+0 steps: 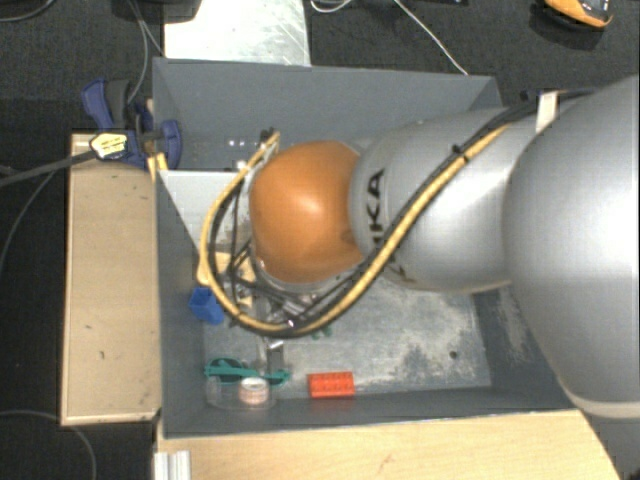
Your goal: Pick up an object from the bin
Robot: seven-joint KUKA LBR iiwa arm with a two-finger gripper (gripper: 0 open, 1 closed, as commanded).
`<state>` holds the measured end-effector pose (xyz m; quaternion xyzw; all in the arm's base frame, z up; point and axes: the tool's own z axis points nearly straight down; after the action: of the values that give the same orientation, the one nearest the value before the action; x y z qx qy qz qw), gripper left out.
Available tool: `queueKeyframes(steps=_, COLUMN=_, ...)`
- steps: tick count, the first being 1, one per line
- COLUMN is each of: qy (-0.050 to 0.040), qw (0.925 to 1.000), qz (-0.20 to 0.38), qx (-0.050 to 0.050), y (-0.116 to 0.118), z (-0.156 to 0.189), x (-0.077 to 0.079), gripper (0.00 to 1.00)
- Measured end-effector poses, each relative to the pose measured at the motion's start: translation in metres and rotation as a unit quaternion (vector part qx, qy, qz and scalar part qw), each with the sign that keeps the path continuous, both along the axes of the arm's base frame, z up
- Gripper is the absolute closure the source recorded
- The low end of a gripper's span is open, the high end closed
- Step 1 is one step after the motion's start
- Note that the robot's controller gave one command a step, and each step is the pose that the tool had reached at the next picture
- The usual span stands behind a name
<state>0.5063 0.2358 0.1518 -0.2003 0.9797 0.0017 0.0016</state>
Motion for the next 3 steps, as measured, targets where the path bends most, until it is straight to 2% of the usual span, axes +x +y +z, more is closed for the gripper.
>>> queueKeyframes(steps=1, qy=0.0036, qw=0.991, qz=-0.134, qx=-0.001, y=-0.004, z=-0.039, x=-0.018, gripper=0.0)
queueKeyframes(steps=2, qy=-0.0005, qw=1.0, qz=-0.008, qx=0.001, y=0.001, z=-0.048, x=-0.028, gripper=0.0)
queueKeyframes(steps=3, qy=0.0054, qw=0.9896, qz=-0.143, qx=-0.001, y=0.011, z=-0.08, x=-0.02, gripper=1.0)
